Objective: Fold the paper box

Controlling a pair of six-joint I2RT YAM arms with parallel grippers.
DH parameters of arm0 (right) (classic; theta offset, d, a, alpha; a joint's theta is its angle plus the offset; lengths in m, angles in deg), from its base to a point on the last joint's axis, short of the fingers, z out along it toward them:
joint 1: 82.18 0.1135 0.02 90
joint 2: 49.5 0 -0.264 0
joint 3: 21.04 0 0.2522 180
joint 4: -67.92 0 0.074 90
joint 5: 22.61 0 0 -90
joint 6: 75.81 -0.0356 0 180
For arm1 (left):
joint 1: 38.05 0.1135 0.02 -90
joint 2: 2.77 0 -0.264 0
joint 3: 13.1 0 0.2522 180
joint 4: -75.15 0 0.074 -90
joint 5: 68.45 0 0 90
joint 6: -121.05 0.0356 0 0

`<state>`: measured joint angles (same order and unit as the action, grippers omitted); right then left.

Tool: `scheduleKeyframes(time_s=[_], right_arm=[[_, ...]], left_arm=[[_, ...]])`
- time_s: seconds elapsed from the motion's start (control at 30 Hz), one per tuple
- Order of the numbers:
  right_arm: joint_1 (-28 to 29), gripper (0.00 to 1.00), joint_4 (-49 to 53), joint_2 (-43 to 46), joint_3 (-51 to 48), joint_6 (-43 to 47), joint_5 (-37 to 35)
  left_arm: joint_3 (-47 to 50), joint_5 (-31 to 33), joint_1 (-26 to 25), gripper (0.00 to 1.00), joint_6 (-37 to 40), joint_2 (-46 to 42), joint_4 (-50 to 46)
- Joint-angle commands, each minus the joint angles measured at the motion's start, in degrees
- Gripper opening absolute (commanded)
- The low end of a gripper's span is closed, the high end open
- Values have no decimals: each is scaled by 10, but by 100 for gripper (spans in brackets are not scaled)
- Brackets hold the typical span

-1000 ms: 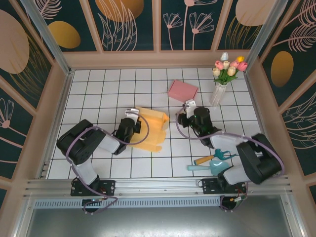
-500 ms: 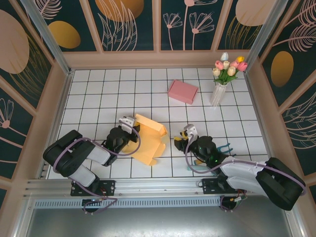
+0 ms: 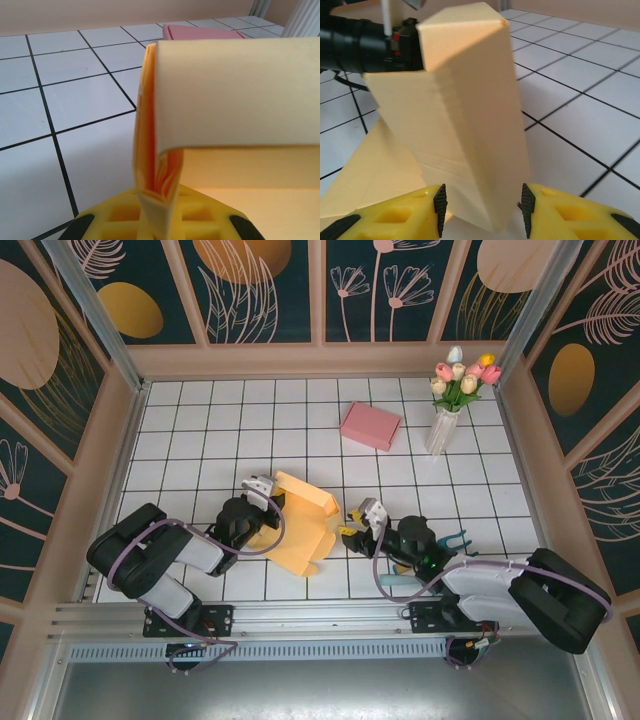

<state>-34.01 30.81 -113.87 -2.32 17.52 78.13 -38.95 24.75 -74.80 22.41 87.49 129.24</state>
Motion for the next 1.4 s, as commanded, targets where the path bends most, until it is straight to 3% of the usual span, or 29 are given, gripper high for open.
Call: scheduleKeyframes(time_s=[0.0, 0.4, 1.0, 1.23, 1.37], right_arm=[[11, 47, -27, -12, 27, 33, 31], [34, 41, -32, -64, 74, 25, -26], [92, 41, -98, -204, 142, 8, -366], [96, 28, -139, -266, 161, 19, -459], [94, 10, -151, -297, 180, 34, -490]], left_arm=[[-9, -15, 1, 0, -9, -5, 4], [-26, -5, -1, 0, -45, 5, -2], [-46, 57, -64, 0, -63, -14, -62], [-49, 67, -80, 0, -85, -17, -84], [-58, 66, -85, 0, -99, -18, -107]])
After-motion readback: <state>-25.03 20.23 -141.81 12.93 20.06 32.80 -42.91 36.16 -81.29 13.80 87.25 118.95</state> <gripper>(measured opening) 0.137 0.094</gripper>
